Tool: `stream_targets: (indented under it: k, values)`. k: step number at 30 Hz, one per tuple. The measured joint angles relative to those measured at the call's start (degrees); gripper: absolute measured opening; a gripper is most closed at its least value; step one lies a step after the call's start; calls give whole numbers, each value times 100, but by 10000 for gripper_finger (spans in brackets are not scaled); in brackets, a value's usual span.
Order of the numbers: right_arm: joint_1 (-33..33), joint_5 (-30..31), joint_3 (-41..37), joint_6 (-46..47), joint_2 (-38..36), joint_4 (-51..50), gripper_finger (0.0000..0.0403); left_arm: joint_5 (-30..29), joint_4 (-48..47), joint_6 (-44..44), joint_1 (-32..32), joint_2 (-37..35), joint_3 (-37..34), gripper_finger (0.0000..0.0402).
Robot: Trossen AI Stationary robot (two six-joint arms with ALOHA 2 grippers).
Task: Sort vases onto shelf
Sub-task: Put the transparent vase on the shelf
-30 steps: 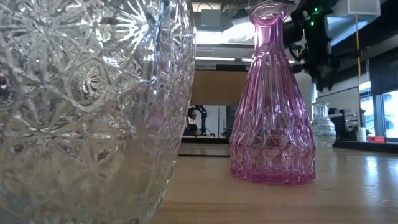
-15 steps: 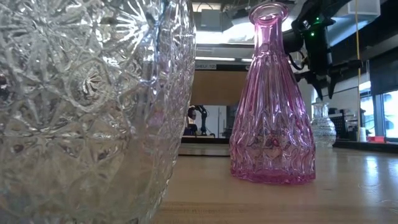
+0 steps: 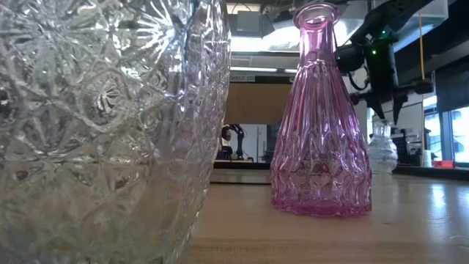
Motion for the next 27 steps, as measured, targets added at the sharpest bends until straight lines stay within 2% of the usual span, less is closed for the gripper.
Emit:
stream_targets:
  k: [8,20,27]
  values:
    - [5,-475,-32,-82,-6,305,85,-35,11,-2,0,0,0,81]
    - [-45,-730,-34,-614,13,453,85,-81,151,9,0,112,0,81]
    - [-76,-855,-34,-823,13,433,39,-76,173,151,0,136,0,81]
